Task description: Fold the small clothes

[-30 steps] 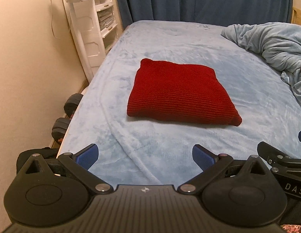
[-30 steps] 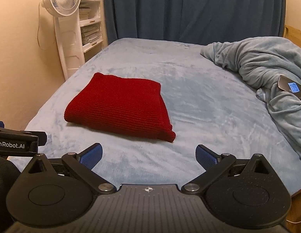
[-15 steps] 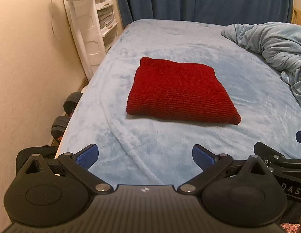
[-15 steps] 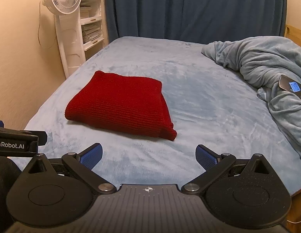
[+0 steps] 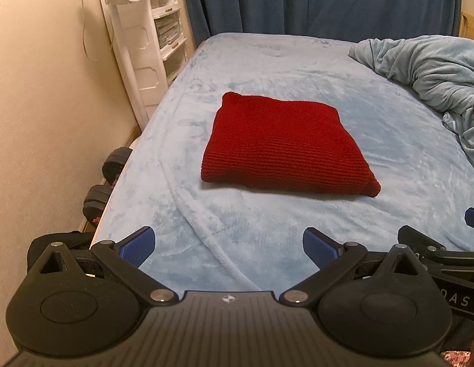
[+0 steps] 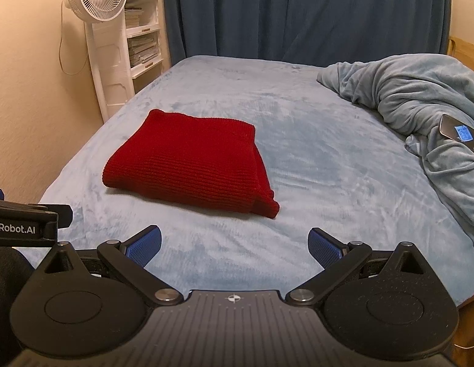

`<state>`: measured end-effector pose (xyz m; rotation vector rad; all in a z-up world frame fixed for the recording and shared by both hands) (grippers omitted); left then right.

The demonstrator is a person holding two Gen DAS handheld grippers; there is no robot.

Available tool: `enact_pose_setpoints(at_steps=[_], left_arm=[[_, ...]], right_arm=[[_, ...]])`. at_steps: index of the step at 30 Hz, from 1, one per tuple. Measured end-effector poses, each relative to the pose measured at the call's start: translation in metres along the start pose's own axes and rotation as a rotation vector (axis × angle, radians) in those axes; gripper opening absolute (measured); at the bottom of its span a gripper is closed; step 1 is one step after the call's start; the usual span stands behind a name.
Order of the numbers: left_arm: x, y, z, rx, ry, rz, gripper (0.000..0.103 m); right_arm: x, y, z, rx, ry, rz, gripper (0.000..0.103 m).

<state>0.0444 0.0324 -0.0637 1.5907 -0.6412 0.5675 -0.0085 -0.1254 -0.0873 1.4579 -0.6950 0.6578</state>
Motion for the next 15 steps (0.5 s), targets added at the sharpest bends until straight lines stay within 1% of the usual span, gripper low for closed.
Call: enact_pose_setpoints(at_steps=[15], left_arm=[[-0.0002,0.0001,-0.0012,0.003,0.0,-0.004,0.103]], right_arm=[[-0.0018,-0.0008,-0.0013,0.003,0.001,-0.003,0.101]])
Point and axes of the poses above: each gripper's, at about its wrist camera, not at the fingertips, and y roughly against the way its jaws point, z to its right, x to its top, the point moved 1 cm from there along -y, roughly the way its jaws point, and after that the axes turned 1 degree about -x, right-handed, at the moved point
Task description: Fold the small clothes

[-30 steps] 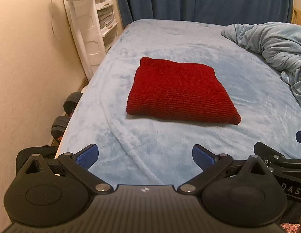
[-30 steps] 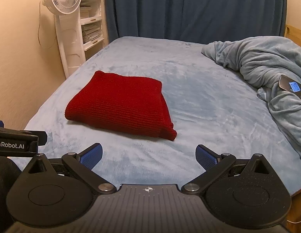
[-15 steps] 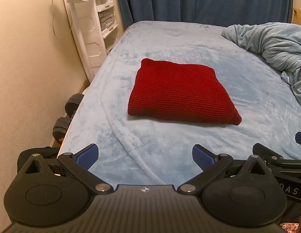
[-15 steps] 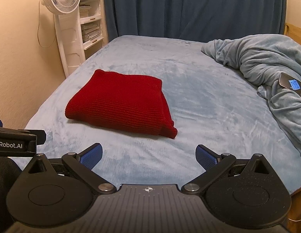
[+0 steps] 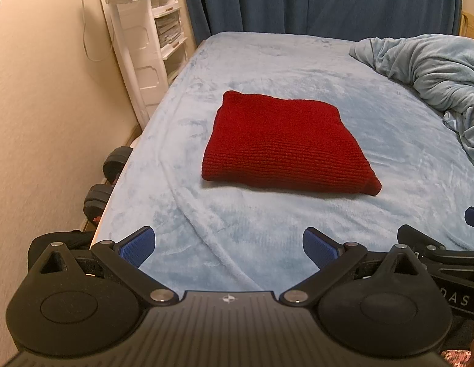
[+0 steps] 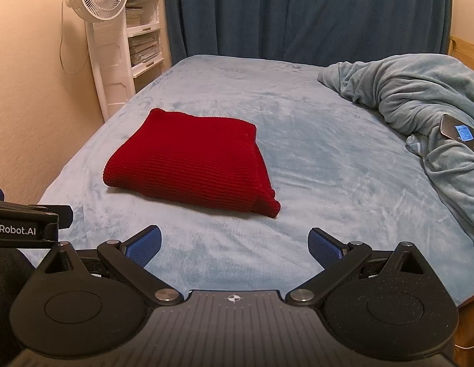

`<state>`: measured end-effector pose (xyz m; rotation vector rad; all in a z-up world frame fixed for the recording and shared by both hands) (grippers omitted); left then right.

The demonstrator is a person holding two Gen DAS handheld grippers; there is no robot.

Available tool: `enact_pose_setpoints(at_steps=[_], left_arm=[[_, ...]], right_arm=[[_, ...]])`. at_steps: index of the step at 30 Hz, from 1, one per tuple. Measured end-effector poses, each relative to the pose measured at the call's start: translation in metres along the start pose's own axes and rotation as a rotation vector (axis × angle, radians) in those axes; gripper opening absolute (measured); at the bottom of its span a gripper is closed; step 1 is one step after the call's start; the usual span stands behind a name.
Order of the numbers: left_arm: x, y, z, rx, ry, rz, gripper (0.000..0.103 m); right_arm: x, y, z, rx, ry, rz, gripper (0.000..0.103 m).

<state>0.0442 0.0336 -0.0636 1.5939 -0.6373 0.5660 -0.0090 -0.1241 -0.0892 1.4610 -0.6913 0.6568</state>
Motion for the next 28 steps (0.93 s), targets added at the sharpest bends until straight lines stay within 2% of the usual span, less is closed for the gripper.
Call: enact_pose_setpoints(at_steps=[28], left_arm=[[-0.0044,-0.0057,0.0008,0.012,-0.007,-0.015,0.103]], right_arm=[[0.0003,0.0,-0.0068,0.035,0.044,-0.029,0.102]])
Point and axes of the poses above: each gripper's, at about its wrist camera, not at the fingertips, and y roughly against the way its jaws point, z to its right, x to its top, the point moved 1 cm from there along -y, roughly the way its jaws point, and after that the axes turned 1 degree about -x, right-handed, at the moved point
